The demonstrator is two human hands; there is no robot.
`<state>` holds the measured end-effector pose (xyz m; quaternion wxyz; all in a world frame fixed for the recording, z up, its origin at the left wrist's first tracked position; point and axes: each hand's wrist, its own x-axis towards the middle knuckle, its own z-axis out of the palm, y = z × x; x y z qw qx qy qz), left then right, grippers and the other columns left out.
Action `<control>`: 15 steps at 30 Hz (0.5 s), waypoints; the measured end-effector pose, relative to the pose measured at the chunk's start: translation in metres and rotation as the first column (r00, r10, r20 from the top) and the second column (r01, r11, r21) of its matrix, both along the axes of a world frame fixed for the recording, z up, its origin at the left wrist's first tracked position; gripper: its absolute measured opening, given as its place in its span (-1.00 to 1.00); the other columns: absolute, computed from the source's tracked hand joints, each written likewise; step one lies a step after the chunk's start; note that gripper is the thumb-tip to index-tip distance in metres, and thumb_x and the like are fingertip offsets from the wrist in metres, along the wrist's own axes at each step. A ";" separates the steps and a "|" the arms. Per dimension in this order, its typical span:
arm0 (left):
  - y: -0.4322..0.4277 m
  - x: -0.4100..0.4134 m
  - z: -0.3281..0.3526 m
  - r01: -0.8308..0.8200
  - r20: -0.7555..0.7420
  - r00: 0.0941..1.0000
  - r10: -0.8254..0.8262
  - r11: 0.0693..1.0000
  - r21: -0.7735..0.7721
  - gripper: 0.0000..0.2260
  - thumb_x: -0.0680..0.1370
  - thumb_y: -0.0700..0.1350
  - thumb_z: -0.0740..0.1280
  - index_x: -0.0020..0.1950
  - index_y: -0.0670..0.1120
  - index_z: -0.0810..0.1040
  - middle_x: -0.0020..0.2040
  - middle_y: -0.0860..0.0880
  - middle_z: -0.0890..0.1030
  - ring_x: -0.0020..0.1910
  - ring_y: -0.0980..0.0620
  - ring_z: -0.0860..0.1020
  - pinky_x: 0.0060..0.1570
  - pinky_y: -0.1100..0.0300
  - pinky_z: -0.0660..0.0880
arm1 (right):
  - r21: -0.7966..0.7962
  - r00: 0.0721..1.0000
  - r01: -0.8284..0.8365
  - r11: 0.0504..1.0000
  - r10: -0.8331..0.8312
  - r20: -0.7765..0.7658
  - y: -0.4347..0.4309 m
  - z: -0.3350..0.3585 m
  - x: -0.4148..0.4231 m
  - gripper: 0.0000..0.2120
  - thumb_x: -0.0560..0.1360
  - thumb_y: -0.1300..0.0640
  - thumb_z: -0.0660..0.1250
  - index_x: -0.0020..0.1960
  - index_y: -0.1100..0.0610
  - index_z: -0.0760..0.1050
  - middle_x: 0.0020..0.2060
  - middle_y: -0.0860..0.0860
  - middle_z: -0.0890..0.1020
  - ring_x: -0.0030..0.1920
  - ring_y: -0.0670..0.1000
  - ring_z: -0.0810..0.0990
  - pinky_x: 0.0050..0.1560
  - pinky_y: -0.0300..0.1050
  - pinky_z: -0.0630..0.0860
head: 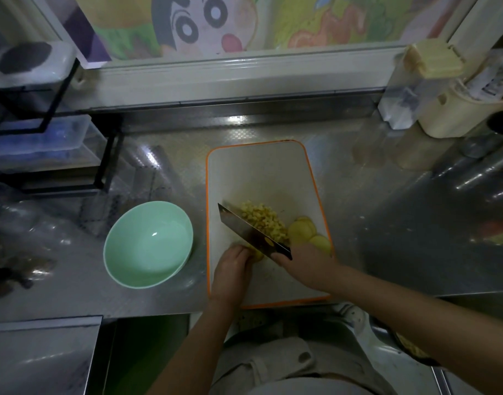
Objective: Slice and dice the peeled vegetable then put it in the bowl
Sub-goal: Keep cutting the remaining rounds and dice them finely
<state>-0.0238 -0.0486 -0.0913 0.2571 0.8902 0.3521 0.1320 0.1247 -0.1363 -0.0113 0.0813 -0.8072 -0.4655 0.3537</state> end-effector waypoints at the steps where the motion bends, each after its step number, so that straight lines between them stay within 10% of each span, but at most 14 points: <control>1: 0.001 0.000 -0.001 0.012 -0.003 1.000 -0.012 1.000 0.000 -0.88 0.47 -0.27 0.34 -0.03 -0.15 0.62 -0.05 -0.11 0.60 -0.05 -0.07 0.55 -0.03 0.28 0.36 | -0.016 0.999 -0.029 0.999 0.029 0.014 0.001 0.001 0.000 -0.68 0.60 -0.11 0.12 -0.09 0.16 0.30 -0.31 0.05 0.44 -0.16 0.14 0.55 -0.32 -0.09 0.36; 15: 0.007 -0.001 -0.007 0.074 -0.017 0.997 -0.073 0.997 0.039 -0.88 0.37 -0.27 0.38 -0.13 -0.13 0.62 -0.13 -0.08 0.62 -0.16 -0.04 0.59 -0.18 0.24 0.48 | -0.012 1.000 0.024 1.000 -0.024 -0.011 0.004 -0.024 -0.008 -0.60 0.60 -0.10 0.14 -0.36 0.02 0.20 -0.35 0.03 0.48 -0.40 -0.01 0.41 -0.45 -0.15 0.25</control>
